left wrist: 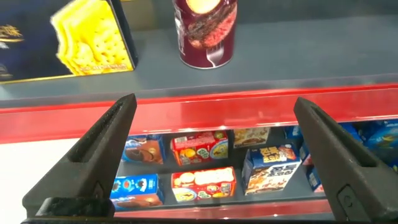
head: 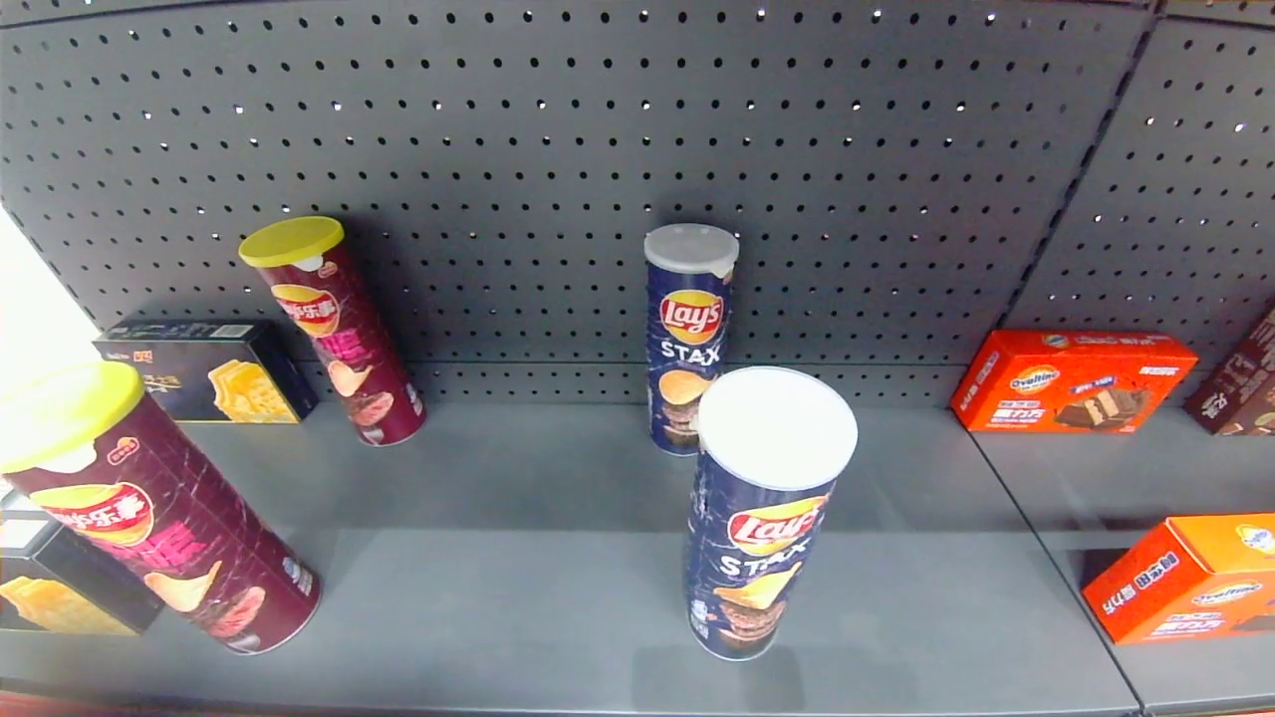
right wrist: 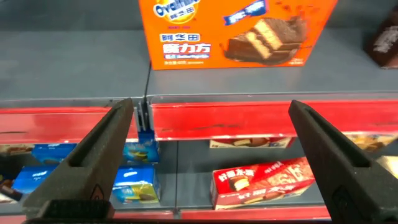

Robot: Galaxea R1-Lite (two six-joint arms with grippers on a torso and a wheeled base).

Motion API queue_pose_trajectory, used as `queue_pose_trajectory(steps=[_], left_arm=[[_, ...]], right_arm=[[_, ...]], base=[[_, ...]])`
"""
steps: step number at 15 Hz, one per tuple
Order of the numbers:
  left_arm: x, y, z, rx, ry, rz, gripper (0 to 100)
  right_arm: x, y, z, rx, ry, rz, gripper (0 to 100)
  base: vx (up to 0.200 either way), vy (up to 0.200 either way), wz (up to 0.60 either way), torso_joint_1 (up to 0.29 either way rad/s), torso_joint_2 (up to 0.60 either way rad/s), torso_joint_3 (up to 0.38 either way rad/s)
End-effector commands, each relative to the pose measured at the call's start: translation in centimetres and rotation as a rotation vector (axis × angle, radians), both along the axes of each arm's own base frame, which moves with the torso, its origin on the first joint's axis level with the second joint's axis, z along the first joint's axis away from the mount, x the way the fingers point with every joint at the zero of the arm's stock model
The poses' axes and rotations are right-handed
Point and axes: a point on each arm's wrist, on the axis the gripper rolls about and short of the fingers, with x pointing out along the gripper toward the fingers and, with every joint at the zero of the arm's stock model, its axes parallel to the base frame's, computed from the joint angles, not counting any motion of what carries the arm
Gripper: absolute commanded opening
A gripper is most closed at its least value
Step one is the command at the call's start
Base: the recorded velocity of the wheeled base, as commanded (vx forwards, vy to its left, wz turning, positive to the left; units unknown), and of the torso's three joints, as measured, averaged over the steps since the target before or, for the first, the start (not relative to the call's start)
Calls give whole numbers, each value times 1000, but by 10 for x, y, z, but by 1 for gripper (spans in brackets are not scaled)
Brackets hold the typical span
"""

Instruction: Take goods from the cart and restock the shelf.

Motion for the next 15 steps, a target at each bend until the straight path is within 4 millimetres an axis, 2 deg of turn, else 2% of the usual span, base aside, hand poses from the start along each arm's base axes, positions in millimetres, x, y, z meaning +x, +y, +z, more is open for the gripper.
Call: queue_pose_trajectory(steps=[1,11,12,13,14,15], left_arm=[[0,0,0,2,4,-1,100],[0,0,0,0,5,-1,100],[0,0,0,0,5,-1,100],[0,0,0,2,4,-1,100],[0,0,0,0,5,-1,100],[0,0,0,3,4,-2,100]], right_arm=[[0,0,0,0,0,-1,100],[0,0,1,7,-7,-12,100],[0,0,56,12,-52,-10,100],[14,0,91,10,-4,-6,100],[18,1,122,-11,-40,43,100],[25,2,132,-52,-27,130,100]], base=[[0,0,0,0,0,0],[0,0,0,0,0,0],[0,0,0,0,0,0],[0,0,0,0,0,0],[0,0,0,0,0,0],[0,0,0,0,0,0]])
